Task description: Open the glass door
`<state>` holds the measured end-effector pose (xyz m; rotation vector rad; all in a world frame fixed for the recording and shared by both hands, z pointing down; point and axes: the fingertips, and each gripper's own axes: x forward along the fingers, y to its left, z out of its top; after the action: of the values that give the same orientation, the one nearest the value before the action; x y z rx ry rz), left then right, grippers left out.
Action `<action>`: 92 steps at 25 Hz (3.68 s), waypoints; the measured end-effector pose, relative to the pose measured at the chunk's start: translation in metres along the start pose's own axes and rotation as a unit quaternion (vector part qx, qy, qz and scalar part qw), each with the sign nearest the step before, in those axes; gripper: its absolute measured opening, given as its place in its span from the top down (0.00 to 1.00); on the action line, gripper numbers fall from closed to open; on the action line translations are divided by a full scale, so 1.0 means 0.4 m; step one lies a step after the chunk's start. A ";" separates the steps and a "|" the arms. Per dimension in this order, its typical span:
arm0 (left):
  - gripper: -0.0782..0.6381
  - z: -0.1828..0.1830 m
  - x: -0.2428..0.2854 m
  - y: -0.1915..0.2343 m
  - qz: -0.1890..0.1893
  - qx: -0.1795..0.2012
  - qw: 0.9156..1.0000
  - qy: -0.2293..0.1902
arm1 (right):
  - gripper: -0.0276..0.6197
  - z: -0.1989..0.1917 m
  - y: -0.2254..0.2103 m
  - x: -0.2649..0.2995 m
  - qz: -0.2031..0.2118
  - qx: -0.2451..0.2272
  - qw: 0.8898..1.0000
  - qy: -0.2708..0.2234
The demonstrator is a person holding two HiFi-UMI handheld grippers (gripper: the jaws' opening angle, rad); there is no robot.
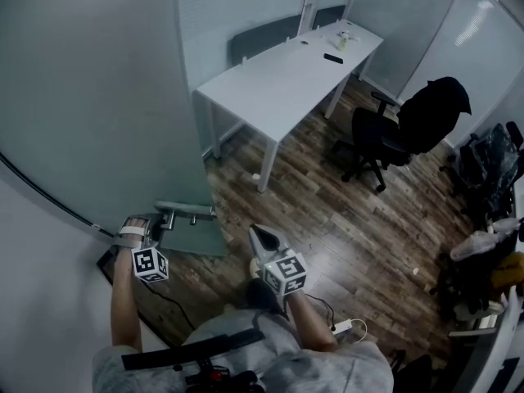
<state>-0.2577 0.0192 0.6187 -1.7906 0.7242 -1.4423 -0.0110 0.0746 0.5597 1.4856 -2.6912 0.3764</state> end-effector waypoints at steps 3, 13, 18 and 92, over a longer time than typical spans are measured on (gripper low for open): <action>0.78 -0.002 -0.016 -0.019 0.008 0.007 1.000 -0.005 | 0.95 -0.016 0.012 -0.012 -0.006 0.000 1.000 0.000; 0.78 -0.006 -0.092 -0.084 0.003 0.022 1.000 -0.021 | 0.95 -0.042 0.069 -0.047 -0.015 0.012 1.000 -0.003; 0.78 -0.008 -0.132 -0.114 -0.002 0.026 0.999 -0.024 | 0.95 -0.058 0.092 -0.063 -0.015 0.010 1.000 0.002; 0.59 -0.017 -0.452 -0.163 0.045 -0.295 0.949 -0.102 | 0.95 -0.094 0.259 -0.124 0.042 0.005 0.999 0.022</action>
<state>-0.3043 0.1990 0.5682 -2.2738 1.1965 -1.0143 -0.0740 0.1772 0.5691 1.3518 -2.7279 0.4234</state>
